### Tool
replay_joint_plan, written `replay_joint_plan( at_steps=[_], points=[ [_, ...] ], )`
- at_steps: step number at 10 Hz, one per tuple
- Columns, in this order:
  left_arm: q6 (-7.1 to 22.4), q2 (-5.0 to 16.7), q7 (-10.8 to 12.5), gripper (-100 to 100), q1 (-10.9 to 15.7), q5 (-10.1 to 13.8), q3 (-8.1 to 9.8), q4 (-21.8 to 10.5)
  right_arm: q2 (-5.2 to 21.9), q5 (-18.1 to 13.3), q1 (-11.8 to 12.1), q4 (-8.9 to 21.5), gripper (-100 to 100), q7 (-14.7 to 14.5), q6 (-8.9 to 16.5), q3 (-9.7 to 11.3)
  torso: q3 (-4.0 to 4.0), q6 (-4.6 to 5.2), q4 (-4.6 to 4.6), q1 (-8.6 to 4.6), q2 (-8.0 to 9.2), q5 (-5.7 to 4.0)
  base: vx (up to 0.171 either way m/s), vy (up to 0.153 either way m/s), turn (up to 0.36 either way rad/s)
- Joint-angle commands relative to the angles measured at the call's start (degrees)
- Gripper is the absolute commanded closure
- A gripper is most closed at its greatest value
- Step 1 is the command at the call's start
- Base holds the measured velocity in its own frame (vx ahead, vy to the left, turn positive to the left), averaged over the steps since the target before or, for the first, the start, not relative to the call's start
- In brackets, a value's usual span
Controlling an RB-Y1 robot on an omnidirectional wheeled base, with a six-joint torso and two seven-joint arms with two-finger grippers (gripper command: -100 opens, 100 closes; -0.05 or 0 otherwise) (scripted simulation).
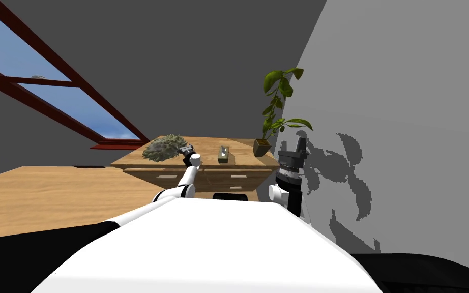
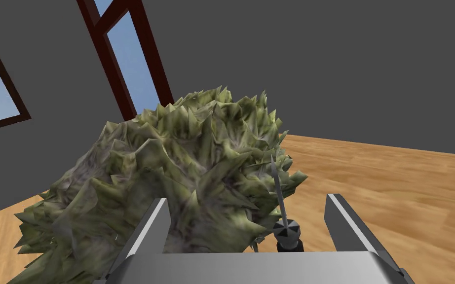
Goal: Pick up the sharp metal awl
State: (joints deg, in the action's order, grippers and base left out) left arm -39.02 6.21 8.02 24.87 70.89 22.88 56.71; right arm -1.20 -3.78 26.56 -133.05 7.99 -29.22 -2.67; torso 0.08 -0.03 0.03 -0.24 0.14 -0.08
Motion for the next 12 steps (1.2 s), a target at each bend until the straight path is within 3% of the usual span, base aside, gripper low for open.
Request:
replay_joint_plan(
  at_steps=[1, 2, 6, 7, 9, 10, 12],
  points=[
    [-2.2, 0.0, -2.3, -100, 1.4, 2.2, 1.87, 0.1, 0.0, 0.0, 0.0, 0.0, 0, 0.0, 0.0, 0.0, 0.00, 0.00, 0.00, 0.00, 0.00, 0.00, -0.014, -0.062, -0.059],
    [-2.2, 0.0, -2.3, -100, 1.4, 2.2, 1.87, 0.1, 0.0, 0.0, 0.0, 0.0, 0, 0.0, 0.0, 0.0, -0.02, 0.00, -0.01, 0.01, -0.03, 0.00, -0.009, -0.038, -0.017],
    [-8.5, 0.1, -7.1, -100, 5.6, 8.3, 6.55, -1.2, 0.0, 0.0, 0.0, 0.0, 0, 0.0, 0.0, 0.0, 0.02, -0.01, 0.00, 0.08, 0.04, 0.02, -0.027, -0.043, -0.082],
    [-9.0, 0.1, -7.1, -100, 5.6, 8.3, 6.55, -1.2, 0.0, 0.0, 0.0, 0.0, 0, 0.0, 0.0, 0.0, 0.02, 0.00, 0.01, 0.07, 0.03, 0.01, -0.017, -0.035, -0.045],
    [-12.5, 0.2, -9.7, -100, 8.0, 11.8, 9.05, -2.0, 0.0, 0.0, 0.0, 0.0, 0, 0.0, 0.0, 0.0, 0.00, -0.01, -0.01, 0.15, 0.00, 0.03, -0.023, -0.025, -0.095],
    [-12.8, 0.2, -9.7, -100, 8.0, 11.8, 9.05, -2.0, 0.0, 0.0, 0.0, 0.0, 0, 0.0, 0.0, 0.0, 0.00, -0.01, 0.00, 0.17, 0.01, 0.04, -0.016, -0.012, -0.053],
    [-16.4, 0.6, -12.2, -100, 10.5, 15.6, 11.57, -2.9, 0.0, 0.0, 0.0, 0.0, 0, 0.0, 0.0, 0.0, -0.01, -0.02, -0.01, 0.22, -0.02, 0.05, -0.019, -0.009, -0.111]
  ],
)
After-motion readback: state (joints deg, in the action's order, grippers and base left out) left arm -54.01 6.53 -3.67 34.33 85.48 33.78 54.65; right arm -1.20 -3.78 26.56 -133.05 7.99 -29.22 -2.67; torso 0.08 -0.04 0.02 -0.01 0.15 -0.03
